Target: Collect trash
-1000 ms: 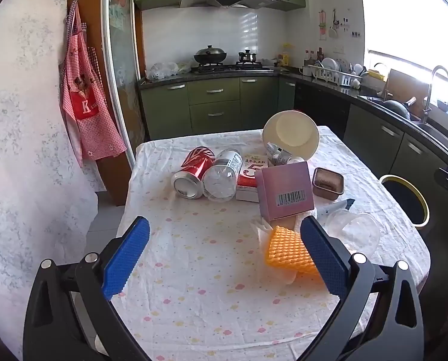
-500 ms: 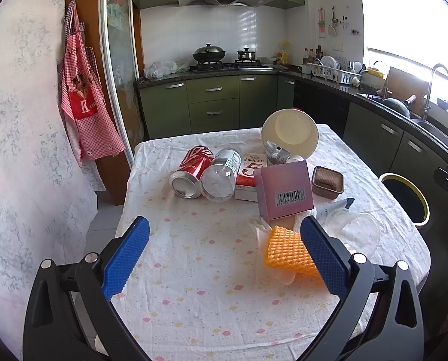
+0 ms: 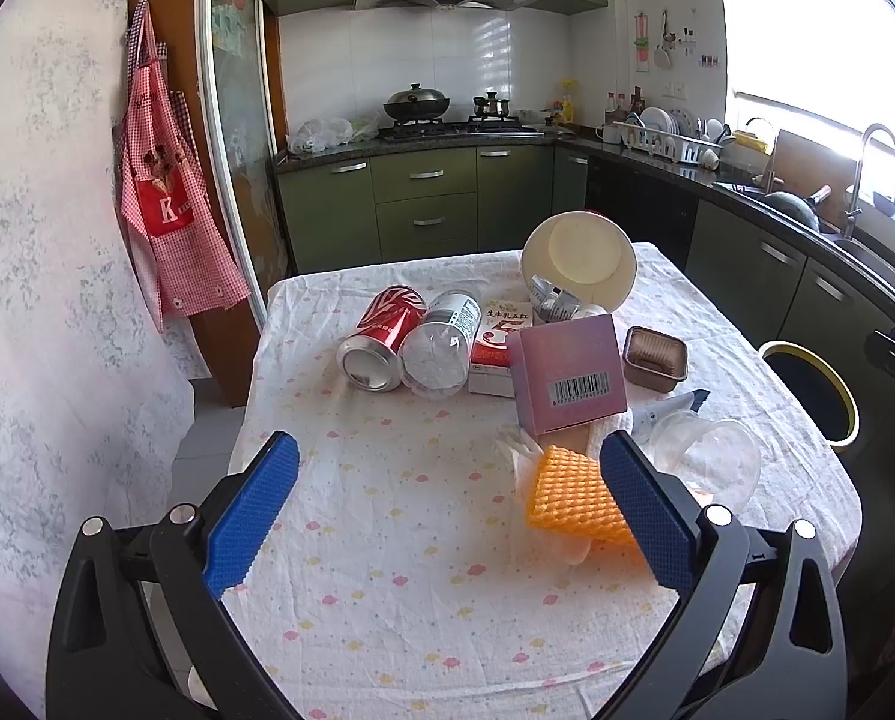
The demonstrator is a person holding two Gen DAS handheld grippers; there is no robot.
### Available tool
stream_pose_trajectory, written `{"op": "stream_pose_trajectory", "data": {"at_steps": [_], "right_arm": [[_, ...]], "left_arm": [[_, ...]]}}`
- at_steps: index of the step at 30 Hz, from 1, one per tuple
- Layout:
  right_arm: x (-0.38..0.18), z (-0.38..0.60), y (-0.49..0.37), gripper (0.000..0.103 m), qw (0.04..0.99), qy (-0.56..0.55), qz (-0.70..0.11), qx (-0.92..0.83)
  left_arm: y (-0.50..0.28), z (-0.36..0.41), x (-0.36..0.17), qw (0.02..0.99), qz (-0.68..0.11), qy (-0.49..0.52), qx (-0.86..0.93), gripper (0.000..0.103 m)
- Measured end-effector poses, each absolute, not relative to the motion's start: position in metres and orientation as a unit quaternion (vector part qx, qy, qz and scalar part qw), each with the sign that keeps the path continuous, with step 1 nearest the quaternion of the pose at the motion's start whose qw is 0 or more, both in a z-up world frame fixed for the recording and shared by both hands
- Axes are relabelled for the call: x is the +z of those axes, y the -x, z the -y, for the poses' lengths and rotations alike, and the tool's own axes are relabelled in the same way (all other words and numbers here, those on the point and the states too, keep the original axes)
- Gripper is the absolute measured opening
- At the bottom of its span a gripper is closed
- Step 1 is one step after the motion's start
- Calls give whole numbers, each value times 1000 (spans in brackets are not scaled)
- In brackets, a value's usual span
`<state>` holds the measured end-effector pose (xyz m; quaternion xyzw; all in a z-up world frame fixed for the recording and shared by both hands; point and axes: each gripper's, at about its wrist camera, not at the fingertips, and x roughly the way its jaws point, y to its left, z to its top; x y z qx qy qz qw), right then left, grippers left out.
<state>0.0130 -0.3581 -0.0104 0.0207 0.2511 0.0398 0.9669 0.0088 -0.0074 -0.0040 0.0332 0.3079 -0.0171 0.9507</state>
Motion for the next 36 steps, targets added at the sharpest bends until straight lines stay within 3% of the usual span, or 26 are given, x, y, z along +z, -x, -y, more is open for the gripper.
{"op": "stream_pose_trajectory", "data": {"at_steps": [36], "right_arm": [[-18,359,-18,97,966,-24,-254,39]], "left_arm": [[-11,12,-9,947,-316,-43,-20,99]]}}
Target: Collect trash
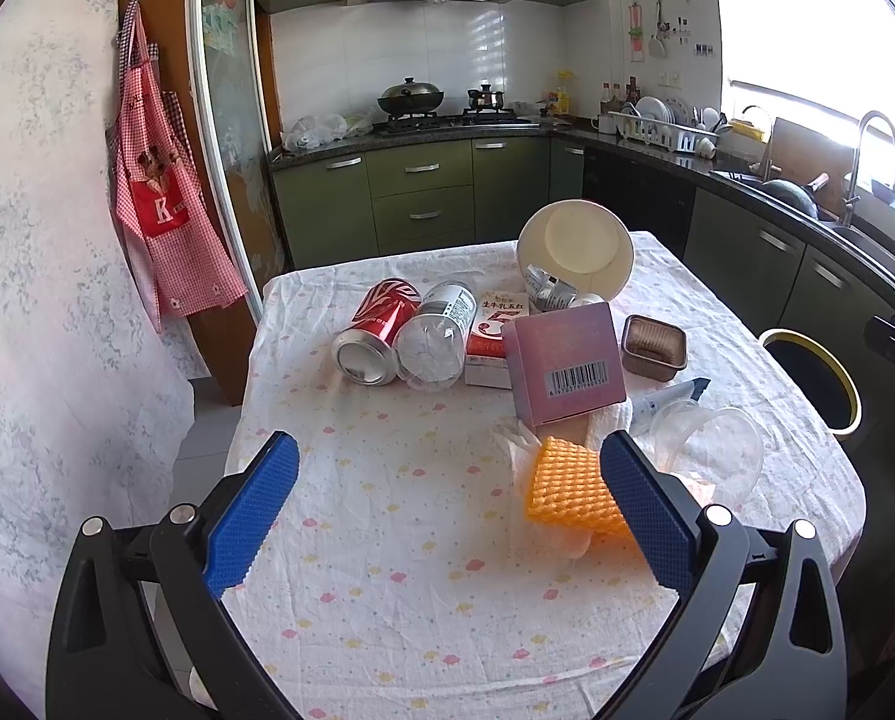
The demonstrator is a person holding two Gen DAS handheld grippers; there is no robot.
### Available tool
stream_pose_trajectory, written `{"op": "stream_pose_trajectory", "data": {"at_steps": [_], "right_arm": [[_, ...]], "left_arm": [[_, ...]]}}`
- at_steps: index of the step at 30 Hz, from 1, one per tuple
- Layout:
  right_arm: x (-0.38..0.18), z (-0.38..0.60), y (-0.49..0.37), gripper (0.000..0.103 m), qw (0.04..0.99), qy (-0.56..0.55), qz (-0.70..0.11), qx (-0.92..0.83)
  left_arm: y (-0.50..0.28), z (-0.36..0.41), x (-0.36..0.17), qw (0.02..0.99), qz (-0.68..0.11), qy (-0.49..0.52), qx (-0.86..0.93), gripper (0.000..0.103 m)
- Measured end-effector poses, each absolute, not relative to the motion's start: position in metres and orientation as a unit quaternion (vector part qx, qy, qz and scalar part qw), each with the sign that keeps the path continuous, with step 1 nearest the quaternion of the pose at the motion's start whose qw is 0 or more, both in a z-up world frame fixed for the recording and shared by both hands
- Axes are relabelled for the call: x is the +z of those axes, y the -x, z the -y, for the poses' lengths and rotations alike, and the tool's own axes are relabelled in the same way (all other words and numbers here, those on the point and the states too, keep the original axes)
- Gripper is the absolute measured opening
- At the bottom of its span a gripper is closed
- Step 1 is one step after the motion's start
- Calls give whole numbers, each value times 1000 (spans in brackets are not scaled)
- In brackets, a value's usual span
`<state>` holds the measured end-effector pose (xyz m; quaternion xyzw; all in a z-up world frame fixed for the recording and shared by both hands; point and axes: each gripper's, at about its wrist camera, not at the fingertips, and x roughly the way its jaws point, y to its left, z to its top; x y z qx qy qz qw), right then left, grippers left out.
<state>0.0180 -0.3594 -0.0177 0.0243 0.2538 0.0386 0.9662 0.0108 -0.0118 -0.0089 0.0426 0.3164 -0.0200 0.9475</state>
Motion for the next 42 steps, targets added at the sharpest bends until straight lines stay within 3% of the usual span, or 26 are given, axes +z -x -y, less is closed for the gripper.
{"op": "stream_pose_trajectory", "data": {"at_steps": [28,42], "right_arm": [[-25,367,-27,97,961,-60,-265,49],[-11,360,-110,96,965,-27,-256,44]], "left_arm": [[-20,7,-9,945,-323,-42,-14,99],[-125,-8,-5,953,-300,-35,-23,99]]}}
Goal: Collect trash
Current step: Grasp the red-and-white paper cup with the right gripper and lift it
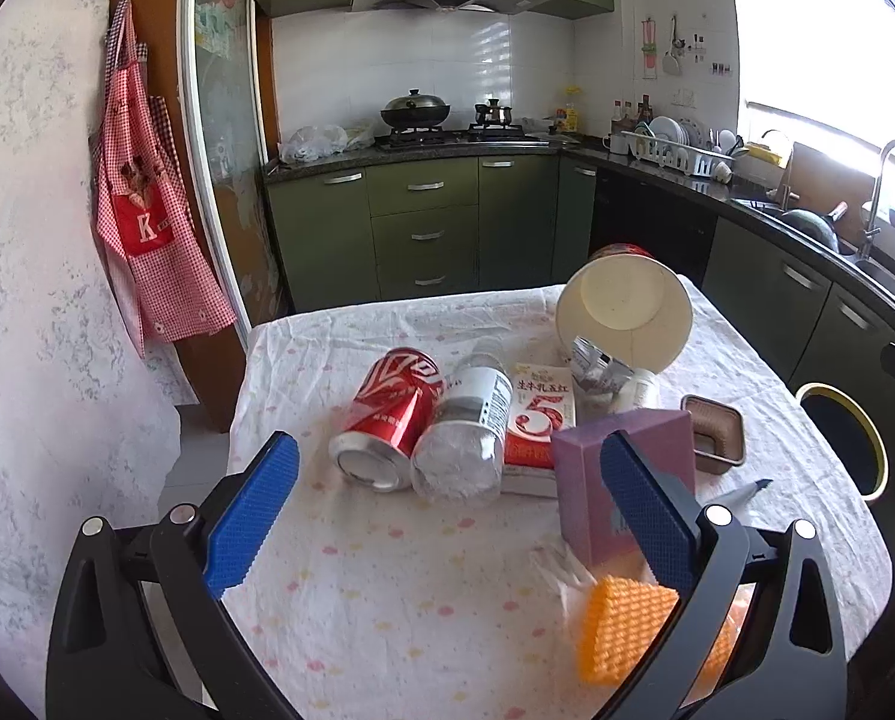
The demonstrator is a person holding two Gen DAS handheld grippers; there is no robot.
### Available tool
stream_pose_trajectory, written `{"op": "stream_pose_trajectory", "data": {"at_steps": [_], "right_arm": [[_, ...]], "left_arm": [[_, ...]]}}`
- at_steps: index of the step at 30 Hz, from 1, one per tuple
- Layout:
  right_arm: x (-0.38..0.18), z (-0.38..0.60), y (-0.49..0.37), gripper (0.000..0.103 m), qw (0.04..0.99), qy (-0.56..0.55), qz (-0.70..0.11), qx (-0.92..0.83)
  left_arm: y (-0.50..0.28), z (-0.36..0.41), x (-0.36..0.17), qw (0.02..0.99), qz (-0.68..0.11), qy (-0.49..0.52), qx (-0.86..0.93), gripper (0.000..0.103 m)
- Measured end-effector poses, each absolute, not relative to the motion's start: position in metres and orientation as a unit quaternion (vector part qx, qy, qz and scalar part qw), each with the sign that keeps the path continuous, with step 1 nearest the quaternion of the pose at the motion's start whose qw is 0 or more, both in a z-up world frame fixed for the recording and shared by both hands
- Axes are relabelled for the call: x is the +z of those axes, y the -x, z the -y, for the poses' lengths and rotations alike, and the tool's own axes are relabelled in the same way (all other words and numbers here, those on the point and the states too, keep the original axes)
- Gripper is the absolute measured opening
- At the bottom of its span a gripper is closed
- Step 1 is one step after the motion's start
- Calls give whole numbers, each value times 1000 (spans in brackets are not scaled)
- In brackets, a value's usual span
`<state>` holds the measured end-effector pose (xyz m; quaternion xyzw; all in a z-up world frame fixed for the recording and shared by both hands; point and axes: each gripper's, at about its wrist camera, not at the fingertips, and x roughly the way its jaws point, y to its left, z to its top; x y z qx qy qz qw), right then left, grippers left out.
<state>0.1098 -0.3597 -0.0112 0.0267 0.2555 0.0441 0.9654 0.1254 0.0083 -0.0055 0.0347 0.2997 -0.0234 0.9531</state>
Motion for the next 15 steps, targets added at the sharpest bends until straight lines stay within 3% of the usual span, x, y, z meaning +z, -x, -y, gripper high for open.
{"op": "stream_pose_trajectory", "data": {"at_steps": [12,15], "right_arm": [[-39,278,-242,64,947,81,-299,90],[-49,260,-268,61,943,103,-306,84]], "left_arm": [[-230,-28,-24,961,-275,2,-20,99],[-238,-34,-33,959,-281,13,-26,99]]}}
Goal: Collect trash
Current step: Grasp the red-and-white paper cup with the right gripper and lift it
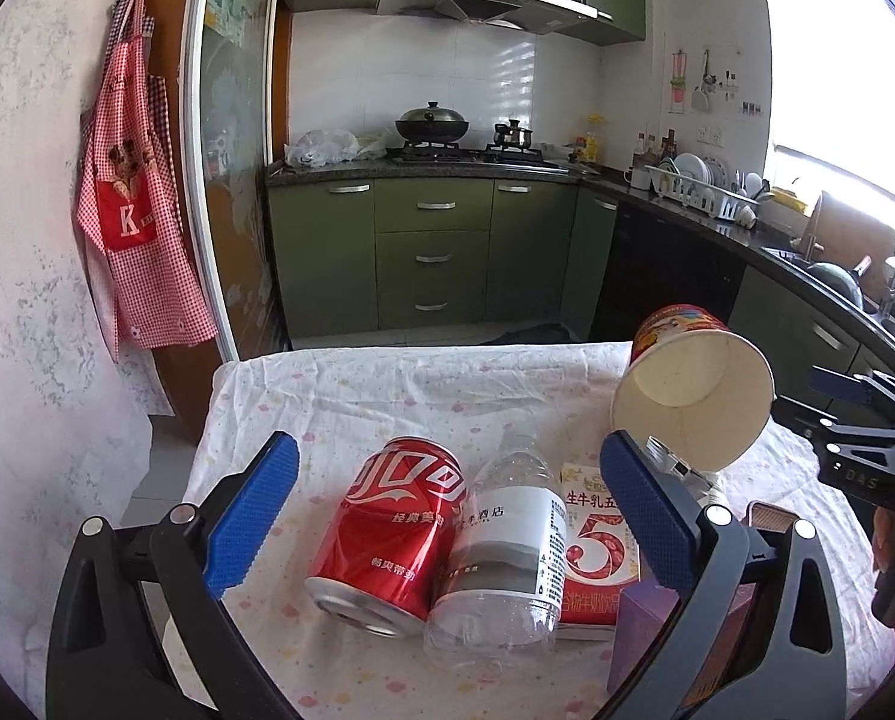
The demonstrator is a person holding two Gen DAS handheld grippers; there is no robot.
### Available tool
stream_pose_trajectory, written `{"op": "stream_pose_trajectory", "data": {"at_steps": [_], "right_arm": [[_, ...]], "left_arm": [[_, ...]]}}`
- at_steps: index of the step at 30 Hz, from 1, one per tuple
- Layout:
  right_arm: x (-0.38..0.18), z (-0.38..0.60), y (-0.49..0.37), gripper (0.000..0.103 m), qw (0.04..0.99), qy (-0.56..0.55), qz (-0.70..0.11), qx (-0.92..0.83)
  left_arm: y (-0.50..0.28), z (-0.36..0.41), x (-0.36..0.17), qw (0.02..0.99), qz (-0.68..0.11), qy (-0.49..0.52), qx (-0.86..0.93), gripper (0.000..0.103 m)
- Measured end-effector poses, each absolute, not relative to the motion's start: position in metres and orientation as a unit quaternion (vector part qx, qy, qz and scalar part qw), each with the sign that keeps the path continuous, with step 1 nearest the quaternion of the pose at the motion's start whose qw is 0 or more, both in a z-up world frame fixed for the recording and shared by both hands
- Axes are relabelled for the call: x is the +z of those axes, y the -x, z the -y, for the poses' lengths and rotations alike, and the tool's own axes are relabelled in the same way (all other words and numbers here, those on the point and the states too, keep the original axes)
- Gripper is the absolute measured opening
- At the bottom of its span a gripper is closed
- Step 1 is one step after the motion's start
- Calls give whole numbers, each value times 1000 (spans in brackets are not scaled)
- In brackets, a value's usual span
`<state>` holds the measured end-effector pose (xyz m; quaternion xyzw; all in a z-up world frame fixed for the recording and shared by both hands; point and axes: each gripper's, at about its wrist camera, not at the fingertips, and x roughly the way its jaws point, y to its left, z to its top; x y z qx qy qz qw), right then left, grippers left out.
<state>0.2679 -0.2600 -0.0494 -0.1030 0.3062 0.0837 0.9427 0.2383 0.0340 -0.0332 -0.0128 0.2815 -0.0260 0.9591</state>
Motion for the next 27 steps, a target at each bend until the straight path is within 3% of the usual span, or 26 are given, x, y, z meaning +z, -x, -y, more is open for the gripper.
{"op": "stream_pose_trajectory", "data": {"at_steps": [7,16,18,21,27], "right_arm": [[-62,239,-311,50,940,150,-301,53],[-54,248,-354,17,935,167,-310,36],[-50,259,-370,8,930,145,-336,39],[-49,285,-397,3,912,76,-399,56],[-41,345,-408,3,884,-50,-458,74]], "left_arm": [[-238,-39,-40,958,-284,22,-43,99],[-238,-37,-47,955,-292,25,-50,99],[-231,-35,-47,955,-291,25,-53,99],[-231,-33,-49,953,-295,22,-58,99],[-226,-32,-45,955,-285,24,-80,99]]}}
